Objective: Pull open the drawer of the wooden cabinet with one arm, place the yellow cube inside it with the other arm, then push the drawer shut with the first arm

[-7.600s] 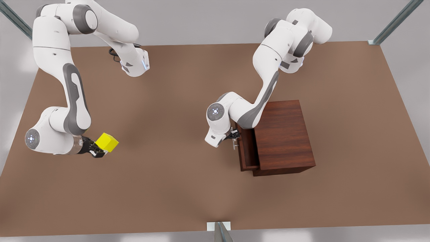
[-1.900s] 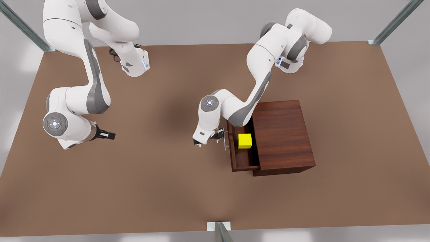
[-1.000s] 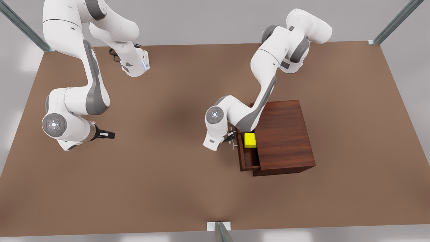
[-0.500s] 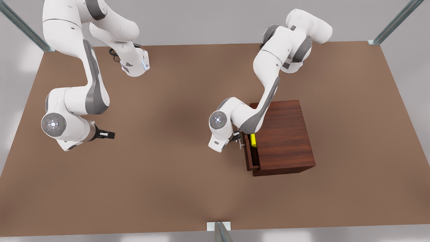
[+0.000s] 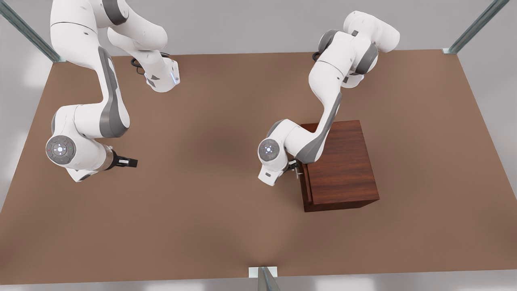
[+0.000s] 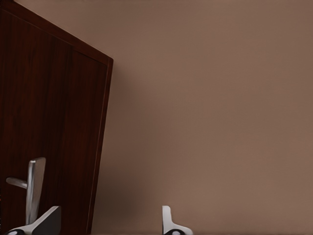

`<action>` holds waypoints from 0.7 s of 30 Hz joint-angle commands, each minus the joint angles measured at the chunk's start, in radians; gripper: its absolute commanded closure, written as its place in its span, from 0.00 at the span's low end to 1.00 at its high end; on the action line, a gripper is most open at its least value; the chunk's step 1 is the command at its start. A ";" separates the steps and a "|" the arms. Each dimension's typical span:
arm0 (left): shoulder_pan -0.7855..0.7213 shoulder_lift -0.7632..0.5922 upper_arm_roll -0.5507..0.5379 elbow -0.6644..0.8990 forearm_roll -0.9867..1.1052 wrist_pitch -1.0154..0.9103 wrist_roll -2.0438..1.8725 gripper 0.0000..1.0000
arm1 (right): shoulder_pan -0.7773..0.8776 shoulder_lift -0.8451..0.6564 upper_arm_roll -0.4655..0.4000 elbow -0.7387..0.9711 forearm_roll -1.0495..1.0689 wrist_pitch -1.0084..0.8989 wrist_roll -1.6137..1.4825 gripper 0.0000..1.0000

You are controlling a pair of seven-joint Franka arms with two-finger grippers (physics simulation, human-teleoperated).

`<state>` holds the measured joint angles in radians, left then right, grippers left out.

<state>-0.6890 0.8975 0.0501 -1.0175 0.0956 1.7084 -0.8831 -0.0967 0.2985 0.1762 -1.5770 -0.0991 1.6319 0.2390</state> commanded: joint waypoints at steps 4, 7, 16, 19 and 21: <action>0.008 -0.002 0.007 0.000 0.000 -0.033 0.052 0.00 | 0.002 0.002 0.000 0.002 0.002 -0.009 -0.004 0.00; 0.016 -0.002 0.007 0.000 0.001 -0.035 0.053 0.00 | 0.002 0.005 0.000 0.006 0.004 -0.010 -0.003 0.00; 0.427 -0.453 0.031 0.002 -0.102 -0.377 0.960 0.00 | 0.000 0.010 0.000 0.017 0.004 -0.024 -0.004 0.00; 0.460 -0.790 0.047 -0.616 -0.100 0.062 0.880 0.00 | 0.000 0.008 0.000 0.017 0.004 -0.030 -0.004 0.00; 0.451 -0.714 0.045 -0.480 -0.102 0.010 0.882 0.00 | -0.002 0.008 -0.001 0.018 0.004 -0.032 -0.006 0.00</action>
<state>-0.2201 0.1820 0.0959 -1.5071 0.0049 1.6415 -0.5455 -0.0979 0.3080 0.1749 -1.5594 -0.0954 1.6068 0.2363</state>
